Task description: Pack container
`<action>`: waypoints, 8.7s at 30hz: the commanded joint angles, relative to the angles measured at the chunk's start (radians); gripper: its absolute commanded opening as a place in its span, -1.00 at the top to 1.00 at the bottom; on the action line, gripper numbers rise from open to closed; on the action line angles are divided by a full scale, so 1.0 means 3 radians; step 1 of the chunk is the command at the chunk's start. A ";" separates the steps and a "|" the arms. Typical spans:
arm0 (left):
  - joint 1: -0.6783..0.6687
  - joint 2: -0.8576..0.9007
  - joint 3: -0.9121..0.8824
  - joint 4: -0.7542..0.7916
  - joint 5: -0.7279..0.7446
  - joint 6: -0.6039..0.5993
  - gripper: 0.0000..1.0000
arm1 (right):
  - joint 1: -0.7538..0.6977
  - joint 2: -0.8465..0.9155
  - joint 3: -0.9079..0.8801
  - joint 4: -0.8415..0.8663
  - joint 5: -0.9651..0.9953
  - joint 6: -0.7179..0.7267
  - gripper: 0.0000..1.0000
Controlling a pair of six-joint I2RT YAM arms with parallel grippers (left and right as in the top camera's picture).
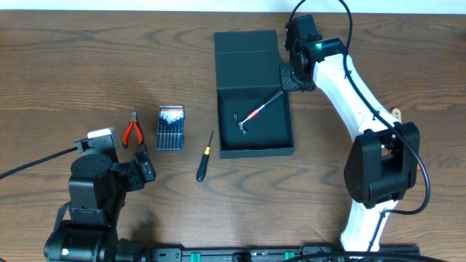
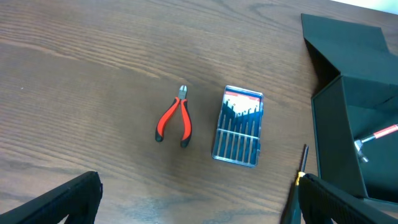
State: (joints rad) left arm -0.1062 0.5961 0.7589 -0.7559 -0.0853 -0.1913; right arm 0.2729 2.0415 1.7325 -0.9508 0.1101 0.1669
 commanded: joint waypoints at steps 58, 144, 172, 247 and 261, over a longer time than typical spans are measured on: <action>0.0010 0.0003 0.0086 0.0001 -0.0003 -0.0046 -0.97 | -0.0025 0.0022 -0.0231 0.0366 -0.0022 -0.0472 0.98; 0.0010 0.0003 0.0086 0.0003 -0.0003 -0.0046 -0.97 | -0.0015 0.0022 -0.0264 0.0169 -0.0881 -0.1858 0.98; 0.0010 0.0003 0.0086 0.0003 -0.0003 -0.0045 -0.96 | -0.0796 -0.1214 0.0027 -0.0889 -0.0084 -0.0122 -0.98; 0.0010 0.0003 0.0086 -0.0061 -0.0001 -0.0047 -0.97 | -0.1881 -0.0469 -0.1900 0.0431 -0.0432 -0.1245 -0.76; 0.0010 0.0003 0.0086 -0.0062 -0.0001 -0.0109 -0.97 | -0.1881 -0.0470 -0.1848 0.0416 -0.0417 -0.1195 -0.33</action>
State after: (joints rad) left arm -0.1066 0.5961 0.7601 -0.7746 -0.0853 -0.2131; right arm -0.2825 1.8915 1.1603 -0.8227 -0.0086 -0.1963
